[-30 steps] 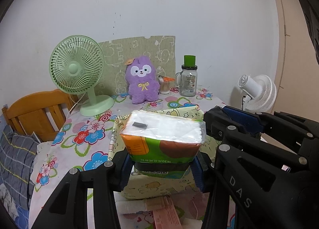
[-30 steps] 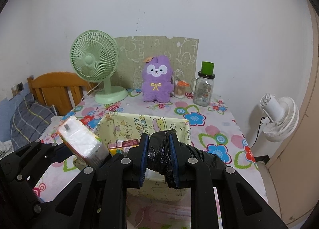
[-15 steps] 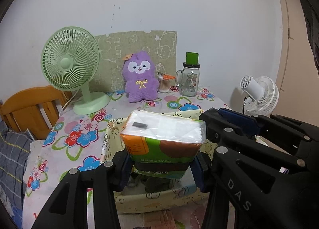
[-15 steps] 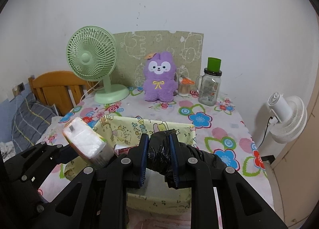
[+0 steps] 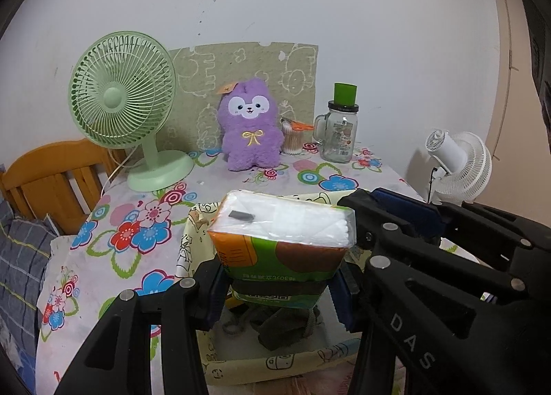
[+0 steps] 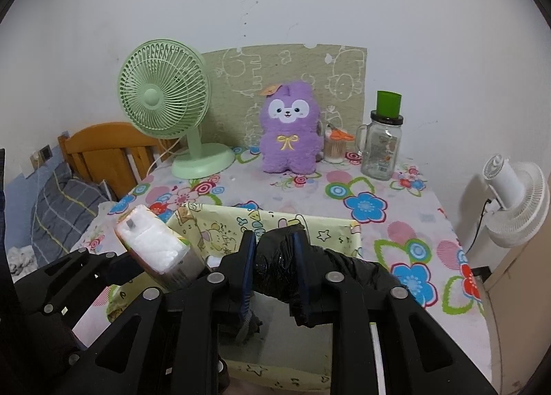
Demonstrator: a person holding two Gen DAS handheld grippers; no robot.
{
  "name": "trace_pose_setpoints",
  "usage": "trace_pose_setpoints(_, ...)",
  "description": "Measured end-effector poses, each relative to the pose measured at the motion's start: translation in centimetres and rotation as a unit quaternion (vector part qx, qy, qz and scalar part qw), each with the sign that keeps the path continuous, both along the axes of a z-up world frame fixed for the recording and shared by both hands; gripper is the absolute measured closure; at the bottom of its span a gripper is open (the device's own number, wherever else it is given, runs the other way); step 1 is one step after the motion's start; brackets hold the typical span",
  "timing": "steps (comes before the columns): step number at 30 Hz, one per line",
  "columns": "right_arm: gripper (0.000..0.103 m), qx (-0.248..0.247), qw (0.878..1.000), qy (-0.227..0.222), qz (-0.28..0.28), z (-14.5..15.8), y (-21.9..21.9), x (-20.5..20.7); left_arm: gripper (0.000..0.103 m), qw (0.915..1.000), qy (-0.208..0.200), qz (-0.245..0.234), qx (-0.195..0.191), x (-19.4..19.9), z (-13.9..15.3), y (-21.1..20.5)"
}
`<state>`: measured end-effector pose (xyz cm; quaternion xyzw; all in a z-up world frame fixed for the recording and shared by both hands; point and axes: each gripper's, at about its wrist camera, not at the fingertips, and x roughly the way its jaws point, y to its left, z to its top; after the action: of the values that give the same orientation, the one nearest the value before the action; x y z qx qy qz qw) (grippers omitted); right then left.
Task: Organize soft objects
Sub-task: 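Open both tools to drop the black item and tissue pack into the box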
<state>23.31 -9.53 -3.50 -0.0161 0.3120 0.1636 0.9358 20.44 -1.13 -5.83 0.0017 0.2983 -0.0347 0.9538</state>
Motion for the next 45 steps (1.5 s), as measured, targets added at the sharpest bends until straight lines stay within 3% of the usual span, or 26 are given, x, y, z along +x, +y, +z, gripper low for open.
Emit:
trace_pose_setpoints(2, 0.064, 0.000, 1.000, 0.002, 0.001, -0.1, 0.1, 0.2, 0.050, 1.0000, 0.001, 0.001, 0.002, 0.1, -0.1, 0.0)
trace_pose_setpoints(3, 0.042, -0.002, 1.000, 0.003, -0.002, -0.2, 0.1, 0.2, 0.050, 1.0000, 0.001, 0.001, 0.003, 0.1, -0.1, -0.1)
trace_pose_setpoints(4, 0.029, -0.006, 1.000, -0.001, -0.013, -0.2, 0.1, 0.2, 0.050, 1.0000, 0.003, 0.005, 0.008, 0.1, -0.2, -0.1)
trace_pose_setpoints(7, 0.021, -0.023, 0.999, -0.025, -0.023, 0.0, 0.1, -0.3, 0.050, 0.9999, 0.003, 0.008, 0.010, 0.2, -0.3, -0.1)
trace_pose_setpoints(28, 0.014, -0.040, 0.997, -0.016, -0.070, 0.3, -3.6, -1.1, 0.048, 0.9996, 0.012, -0.025, 0.001, 0.7, -0.5, -3.3)
trace_pose_setpoints(31, 0.014, -0.039, 0.996, -0.010, -0.078, 0.1, -4.2, -1.2, 0.036, 0.9994, 0.017, -0.030, -0.002, 0.9, -0.8, -3.7)
trace_pose_setpoints(38, 0.014, -0.040, 0.996, -0.005, -0.081, -0.2, -5.0, -1.5, 0.020, 0.9986, 0.021, -0.047, -0.007, 0.8, -1.1, -4.7)
trace_pose_setpoints(45, 0.014, -0.031, 0.997, -0.005, -0.076, 0.1, -4.9, -2.0, 0.014, 0.9986, 0.015, -0.050, -0.004, 0.1, -0.7, -4.7)
